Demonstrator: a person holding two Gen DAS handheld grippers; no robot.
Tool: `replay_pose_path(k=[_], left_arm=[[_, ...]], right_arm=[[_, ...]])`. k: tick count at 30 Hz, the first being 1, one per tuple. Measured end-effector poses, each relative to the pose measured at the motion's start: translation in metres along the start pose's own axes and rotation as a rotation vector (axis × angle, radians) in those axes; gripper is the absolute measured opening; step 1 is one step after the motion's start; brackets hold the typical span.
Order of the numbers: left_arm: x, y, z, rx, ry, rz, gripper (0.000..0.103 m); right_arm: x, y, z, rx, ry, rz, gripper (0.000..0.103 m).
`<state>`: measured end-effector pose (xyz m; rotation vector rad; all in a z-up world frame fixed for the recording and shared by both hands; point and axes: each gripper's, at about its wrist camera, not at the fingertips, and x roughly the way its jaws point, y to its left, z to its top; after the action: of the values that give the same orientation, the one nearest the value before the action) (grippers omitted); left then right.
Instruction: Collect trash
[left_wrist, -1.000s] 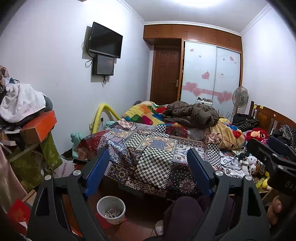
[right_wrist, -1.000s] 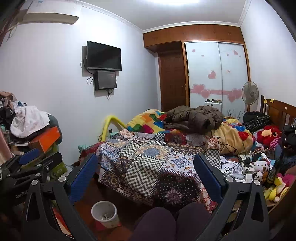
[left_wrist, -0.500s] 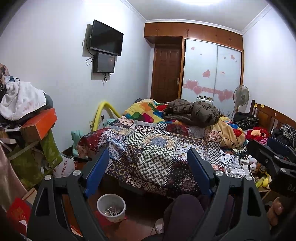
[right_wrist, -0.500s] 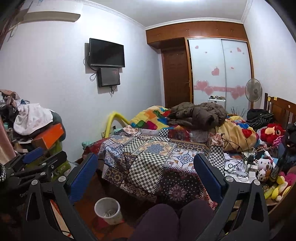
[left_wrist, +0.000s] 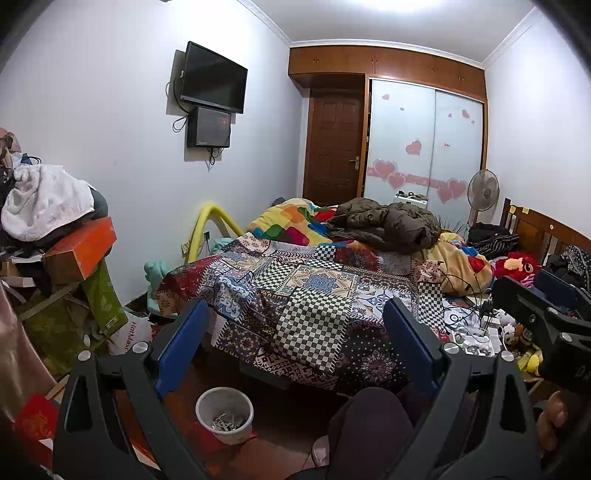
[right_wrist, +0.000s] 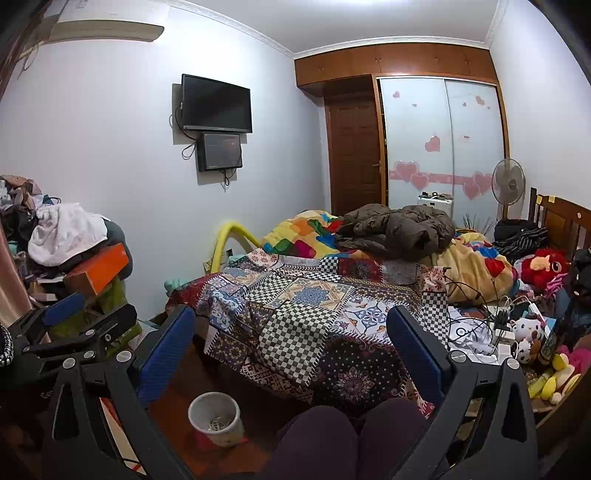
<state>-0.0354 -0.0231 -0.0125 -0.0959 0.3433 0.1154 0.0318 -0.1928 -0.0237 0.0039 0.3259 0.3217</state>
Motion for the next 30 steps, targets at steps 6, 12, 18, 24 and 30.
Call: replay_pose_path(k=[6,12,18,24,30], left_arm=[[-0.0006,0.0025,-0.0014,-0.003,0.0,0.0,0.096],[0.0002,0.0025,-0.0009,-0.002,0.0,0.001,0.096],[-0.0005,0.0018,-0.0016,0.0,0.002,0.001,0.096],[-0.0001,0.0035,-0.0022,0.009,0.005,0.0,0.096],[-0.0013,0.005,-0.0025,0.022,0.002,0.001,0.097]], right_arm=[[0.0007,0.0007,0.0012,-0.006,-0.003,0.0,0.103],[0.0006,0.0015,0.001,-0.005,-0.002,-0.001,0.103],[0.0012,0.0009,0.0015,-0.007,0.001,0.002,0.103],[0.0019,-0.0005,0.0026,-0.011,0.003,0.008,0.103],[0.0021,-0.0011,0.0023,-0.013,0.005,0.01,0.103]])
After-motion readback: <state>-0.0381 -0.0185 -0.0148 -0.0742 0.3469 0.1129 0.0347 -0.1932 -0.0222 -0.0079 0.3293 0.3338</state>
